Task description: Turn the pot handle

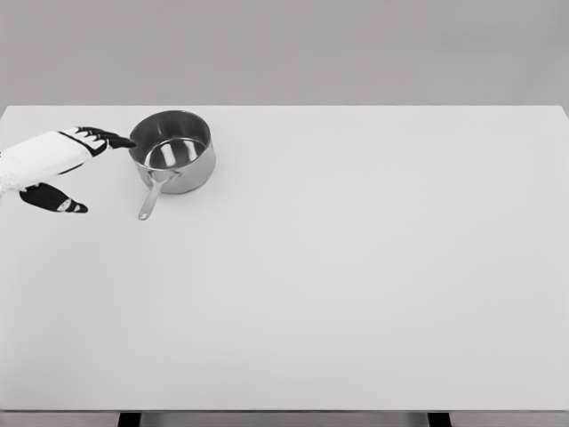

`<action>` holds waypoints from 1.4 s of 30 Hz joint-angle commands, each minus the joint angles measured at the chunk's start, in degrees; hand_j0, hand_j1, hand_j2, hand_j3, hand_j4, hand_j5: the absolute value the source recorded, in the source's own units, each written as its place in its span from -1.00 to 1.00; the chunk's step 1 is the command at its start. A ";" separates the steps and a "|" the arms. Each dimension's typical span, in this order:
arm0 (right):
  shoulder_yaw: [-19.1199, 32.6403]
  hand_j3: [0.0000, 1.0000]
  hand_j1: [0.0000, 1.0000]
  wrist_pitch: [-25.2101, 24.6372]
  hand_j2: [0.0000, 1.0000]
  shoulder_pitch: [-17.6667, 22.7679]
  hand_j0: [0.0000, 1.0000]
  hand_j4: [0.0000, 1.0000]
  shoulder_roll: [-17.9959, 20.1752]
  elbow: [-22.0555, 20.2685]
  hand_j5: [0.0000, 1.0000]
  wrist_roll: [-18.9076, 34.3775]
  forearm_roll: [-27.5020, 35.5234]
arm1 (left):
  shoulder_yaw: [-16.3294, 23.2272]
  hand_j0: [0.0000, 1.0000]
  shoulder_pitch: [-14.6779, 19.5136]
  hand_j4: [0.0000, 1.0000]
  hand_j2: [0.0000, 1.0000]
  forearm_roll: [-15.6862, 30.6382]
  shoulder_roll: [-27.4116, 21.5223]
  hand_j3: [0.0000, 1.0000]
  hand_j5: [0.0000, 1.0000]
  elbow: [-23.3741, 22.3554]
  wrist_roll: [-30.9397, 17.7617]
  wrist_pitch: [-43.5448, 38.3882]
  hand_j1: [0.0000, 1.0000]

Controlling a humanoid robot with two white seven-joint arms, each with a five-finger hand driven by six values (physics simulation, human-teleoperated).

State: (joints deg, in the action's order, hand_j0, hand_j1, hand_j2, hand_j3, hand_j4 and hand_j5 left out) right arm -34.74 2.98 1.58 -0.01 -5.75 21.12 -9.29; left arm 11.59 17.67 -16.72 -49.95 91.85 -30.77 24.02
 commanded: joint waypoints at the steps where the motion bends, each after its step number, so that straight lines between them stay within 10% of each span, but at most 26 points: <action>1: 0.02 1.00 1.00 -0.08 1.00 0.00 1.00 1.00 0.01 0.03 1.00 -0.02 0.06 | 0.63 1.00 0.09 1.00 1.00 -0.06 0.29 1.00 1.00 0.88 -0.26 -0.11 1.00; 14: -0.07 1.00 1.00 0.00 1.00 0.35 1.00 1.00 0.01 0.03 1.00 -0.11 -0.03 | 13.29 1.00 19.77 1.00 1.00 1.08 3.19 1.00 1.00 -1.23 -4.23 -1.16 1.00; 18: -0.07 1.00 1.00 0.00 1.00 0.35 1.00 1.00 0.01 0.03 1.00 -0.11 -0.03 | 35.96 1.00 28.65 1.00 1.00 13.74 0.73 1.00 1.00 -0.80 -4.23 -2.57 1.00; 22: -0.07 1.00 1.00 0.00 1.00 0.35 1.00 1.00 0.01 0.03 1.00 -0.11 -0.03 | 36.93 1.00 30.06 1.00 1.00 13.65 0.91 1.00 1.00 7.20 -4.23 0.41 1.00; 42: -0.07 1.00 1.00 0.00 1.00 0.35 1.00 1.00 0.01 0.03 1.00 -0.11 -0.03 | 37.37 1.00 29.36 1.00 1.00 -3.32 0.03 1.00 1.00 2.20 -2.28 4.63 1.00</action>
State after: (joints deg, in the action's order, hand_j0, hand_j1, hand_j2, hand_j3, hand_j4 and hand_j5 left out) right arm -34.79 2.98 1.93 -0.01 -5.72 20.98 -9.34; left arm 48.93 47.02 -19.52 -48.71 94.20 -33.20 27.30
